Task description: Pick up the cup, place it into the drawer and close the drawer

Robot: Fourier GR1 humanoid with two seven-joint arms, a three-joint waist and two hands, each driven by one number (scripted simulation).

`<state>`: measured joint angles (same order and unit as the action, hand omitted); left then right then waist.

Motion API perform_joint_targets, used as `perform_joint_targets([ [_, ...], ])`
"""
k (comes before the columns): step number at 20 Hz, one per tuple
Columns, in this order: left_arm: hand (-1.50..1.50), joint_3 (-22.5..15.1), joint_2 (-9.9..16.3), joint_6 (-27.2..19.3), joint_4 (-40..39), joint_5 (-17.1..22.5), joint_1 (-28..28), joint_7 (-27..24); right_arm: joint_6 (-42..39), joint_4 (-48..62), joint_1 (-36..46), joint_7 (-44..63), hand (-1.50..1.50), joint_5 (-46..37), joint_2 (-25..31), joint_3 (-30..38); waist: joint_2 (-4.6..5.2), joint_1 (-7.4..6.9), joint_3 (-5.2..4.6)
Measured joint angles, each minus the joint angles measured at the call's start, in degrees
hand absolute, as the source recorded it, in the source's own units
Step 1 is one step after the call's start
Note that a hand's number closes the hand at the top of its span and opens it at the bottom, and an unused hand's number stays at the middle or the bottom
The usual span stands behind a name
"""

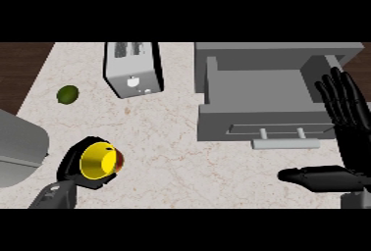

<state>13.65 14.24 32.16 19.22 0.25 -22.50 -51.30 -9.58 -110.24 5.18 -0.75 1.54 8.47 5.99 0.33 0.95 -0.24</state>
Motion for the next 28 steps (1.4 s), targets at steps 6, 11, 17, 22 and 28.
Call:
perform_joint_targets([
  [6,1.5,3.8,-1.7,-2.6,1.2,4.9,-1.1,-1.0,0.3,0.2,-0.2,-0.2,-1.5,-1.3,-0.2,-0.7,0.02,-0.15,0.04],
  [11,1.5,7.8,-2.8,-8.5,1.5,8.3,-2.4,-4.0,0.6,0.7,0.0,-0.6,-1.5,-1.6,-0.4,-0.5,0.09,-0.02,0.05],
  [17,1.5,8.1,-4.0,-10.9,4.0,9.0,-4.1,-5.6,0.3,0.5,0.4,0.2,-1.5,-0.9,0.1,0.3,-0.05,-0.13,0.11],
  [22,1.5,6.0,-4.7,-11.2,9.9,9.1,-6.2,-3.2,-0.1,-0.2,-0.7,0.2,-1.5,-0.5,0.9,1.4,-0.37,-0.63,0.21],
  [28,1.5,2.2,-7.6,-14.6,21.4,9.0,-9.2,2.8,-0.2,-0.9,-1.5,0.4,-1.5,0.3,0.9,2.4,-0.67,-1.23,0.29],
])
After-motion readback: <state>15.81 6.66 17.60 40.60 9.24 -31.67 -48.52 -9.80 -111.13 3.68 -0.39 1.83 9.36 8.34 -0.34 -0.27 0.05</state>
